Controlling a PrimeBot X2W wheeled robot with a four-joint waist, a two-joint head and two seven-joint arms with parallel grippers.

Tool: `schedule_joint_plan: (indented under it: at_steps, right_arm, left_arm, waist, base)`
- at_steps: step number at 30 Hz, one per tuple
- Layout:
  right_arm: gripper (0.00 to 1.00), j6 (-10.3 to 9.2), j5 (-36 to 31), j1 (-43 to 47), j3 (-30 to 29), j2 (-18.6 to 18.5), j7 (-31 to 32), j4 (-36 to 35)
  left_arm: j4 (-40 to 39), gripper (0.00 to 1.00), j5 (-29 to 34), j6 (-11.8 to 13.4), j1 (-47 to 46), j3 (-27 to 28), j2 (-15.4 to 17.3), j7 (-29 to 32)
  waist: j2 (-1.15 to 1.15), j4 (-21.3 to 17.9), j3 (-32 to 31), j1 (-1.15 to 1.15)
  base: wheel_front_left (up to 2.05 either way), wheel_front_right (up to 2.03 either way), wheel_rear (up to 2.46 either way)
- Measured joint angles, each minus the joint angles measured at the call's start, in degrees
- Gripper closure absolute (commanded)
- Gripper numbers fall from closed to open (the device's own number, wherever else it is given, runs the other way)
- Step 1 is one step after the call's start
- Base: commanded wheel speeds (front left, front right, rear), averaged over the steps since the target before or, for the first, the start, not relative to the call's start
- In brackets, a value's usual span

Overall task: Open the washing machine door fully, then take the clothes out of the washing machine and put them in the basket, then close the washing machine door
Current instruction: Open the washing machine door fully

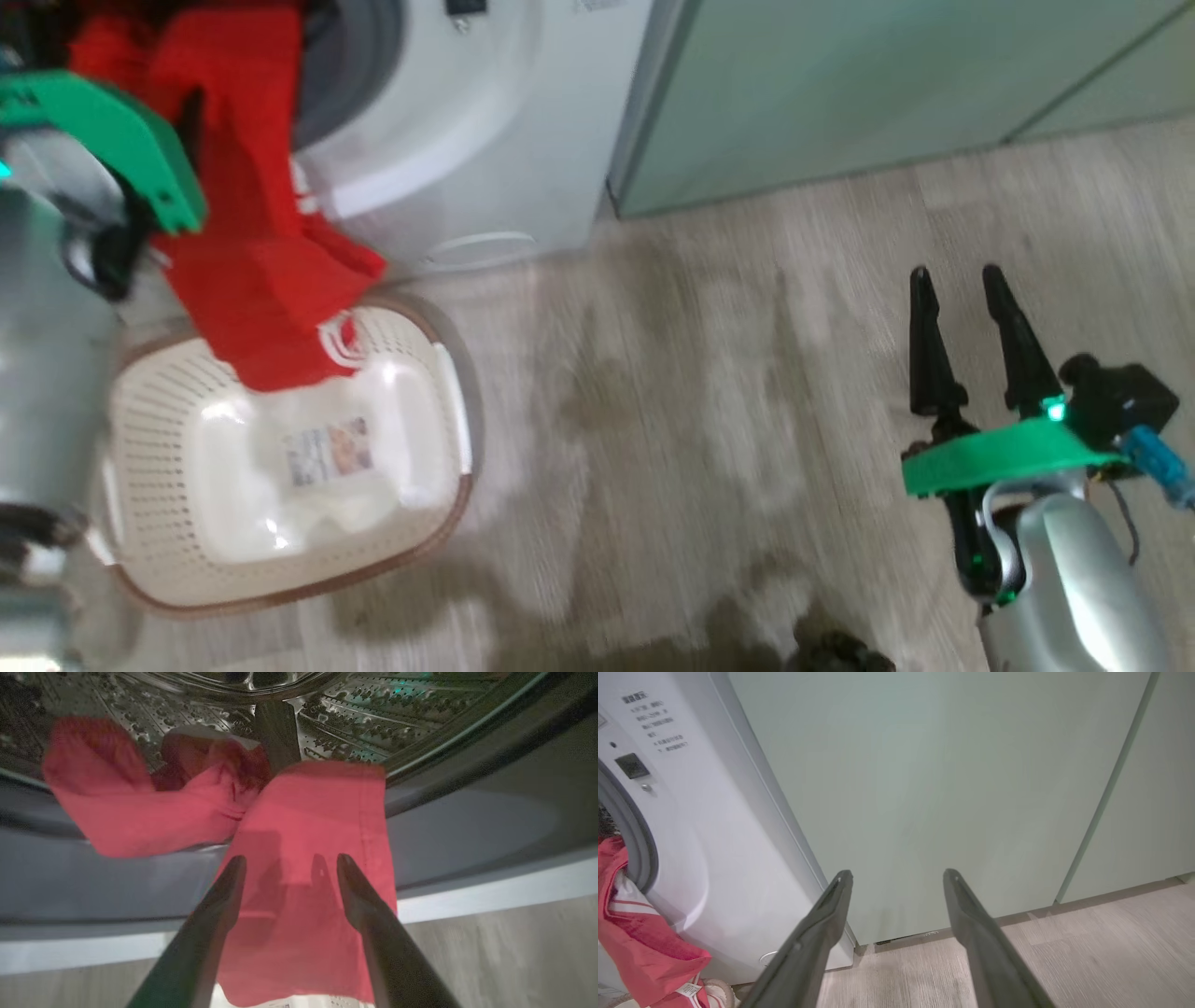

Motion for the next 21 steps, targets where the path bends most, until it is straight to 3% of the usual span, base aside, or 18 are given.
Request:
schedule_joint_plan:
  at_steps: [7, 16, 17, 18, 19, 20, 21]
  right_arm:
    - [0.00, 0.00, 2.14, -3.99, 1.30, 0.03, -0.01, -1.22]
    - [0.00, 0.00, 3.18, -4.49, 2.08, 0.05, -0.01, -1.38]
    - [0.00, 0.00, 3.16, -4.50, 2.14, 0.05, -0.01, -1.38]
    - [0.00, 0.00, 3.16, -4.52, 2.20, 0.07, -0.01, -1.41]
    - [0.00, 0.00, 3.16, -4.52, 2.18, 0.07, -0.01, -1.41]
    - [0.00, 0.00, 3.14, -4.52, 2.18, 0.08, -0.01, -1.40]
    - [0.00, 0.00, 3.05, -4.52, 2.12, 0.08, -0.01, -1.38]
  left_arm:
    - [6.08, 0.00, 1.96, 0.55, -10.98, -1.09, 2.58, 1.66]
    - [12.06, 0.00, 2.29, 1.24, -15.70, -1.72, 3.83, 4.30]
    - [12.35, 0.39, 2.30, 1.22, -15.89, -2.09, 3.94, 4.26]
    - [12.57, 0.57, 2.30, 1.21, -15.89, -2.26, 3.97, 3.96]
    - [12.92, 0.68, 2.31, 1.20, -15.93, -2.32, 3.98, 3.46]
    - [13.34, 1.00, 2.31, 1.19, -15.96, -2.35, 4.07, 2.94]
    - [13.82, 1.00, 2.31, 1.19, -15.96, -2.42, 4.05, 2.41]
  waist:
    - [0.00, -3.47, 7.37, 0.00]
    - [0.00, -6.41, 11.69, 0.00]
    - [0.00, -6.53, 11.85, 0.00]
    - [0.00, -6.59, 11.93, 0.00]
    - [0.00, -6.59, 11.97, 0.00]
    - [0.00, -6.57, 11.96, 0.00]
    - [0.00, -6.49, 11.85, 0.00]
  base:
    - [0.00, 0.00, 0.00]
    - [0.00, 0.00, 0.00]
    - [0.00, 0.00, 0.00]
    - [0.00, 0.00, 0.00]
    - [0.00, 0.00, 0.00]
    - [0.00, 0.00, 0.00]
    - [0.00, 0.00, 0.00]
